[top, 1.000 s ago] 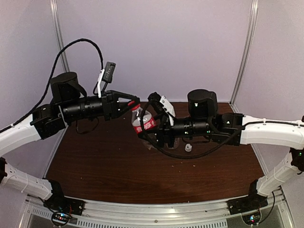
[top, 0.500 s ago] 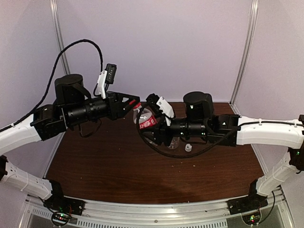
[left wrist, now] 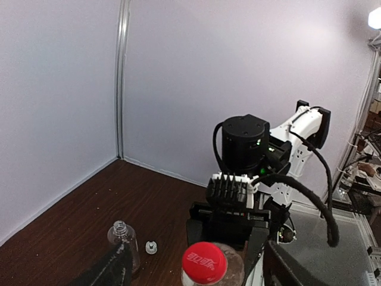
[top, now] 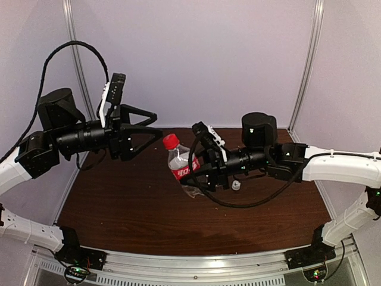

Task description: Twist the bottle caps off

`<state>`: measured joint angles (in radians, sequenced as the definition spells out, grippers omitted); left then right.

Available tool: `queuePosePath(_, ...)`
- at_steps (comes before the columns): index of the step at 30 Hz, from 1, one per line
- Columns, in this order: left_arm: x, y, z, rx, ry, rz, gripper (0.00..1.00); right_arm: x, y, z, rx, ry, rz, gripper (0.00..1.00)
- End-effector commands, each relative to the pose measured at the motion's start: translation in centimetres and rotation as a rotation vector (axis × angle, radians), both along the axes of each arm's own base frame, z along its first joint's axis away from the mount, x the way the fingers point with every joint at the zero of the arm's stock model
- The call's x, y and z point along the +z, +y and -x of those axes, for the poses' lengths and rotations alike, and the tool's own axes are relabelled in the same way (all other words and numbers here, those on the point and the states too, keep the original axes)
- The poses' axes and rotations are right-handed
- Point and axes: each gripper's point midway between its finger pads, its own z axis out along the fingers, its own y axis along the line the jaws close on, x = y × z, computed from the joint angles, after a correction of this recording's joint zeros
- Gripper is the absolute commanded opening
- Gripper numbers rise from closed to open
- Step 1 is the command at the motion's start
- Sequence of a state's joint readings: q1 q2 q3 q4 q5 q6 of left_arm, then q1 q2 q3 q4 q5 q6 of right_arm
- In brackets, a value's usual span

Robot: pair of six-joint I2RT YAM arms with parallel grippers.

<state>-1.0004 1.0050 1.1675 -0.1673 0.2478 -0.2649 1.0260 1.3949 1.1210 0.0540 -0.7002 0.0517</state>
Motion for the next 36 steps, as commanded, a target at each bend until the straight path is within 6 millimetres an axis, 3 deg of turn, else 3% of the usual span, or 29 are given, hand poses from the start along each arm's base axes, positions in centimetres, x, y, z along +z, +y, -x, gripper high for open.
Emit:
queuePosePath(1,0.9,-0.9,3.0,-0.196,-0.106,-0.013,0.76,2.4,-0.5,4.1,0.250,0.041,-0.099,0.31)
queuePosePath(9,0.6,-2.6,4.9,-0.373,-0.110,-0.009,0.64,3.3,-0.4,5.4,0.348,0.079,-0.130,0.32)
queuePosePath(15,0.1,-3.9,5.2,-0.437,-0.080,-0.006,0.53,2.7,0.1,5.0,0.343,0.089,-0.118,0.32)
queuePosePath(25,-0.1,-4.2,5.2,-0.451,-0.063,-0.002,0.32,2.4,0.2,4.7,0.328,0.088,-0.110,0.31)
queuePosePath(36,0.5,-3.4,5.3,-0.426,-0.060,0.028,0.45,2.3,0.1,4.7,0.325,0.085,-0.109,0.31)
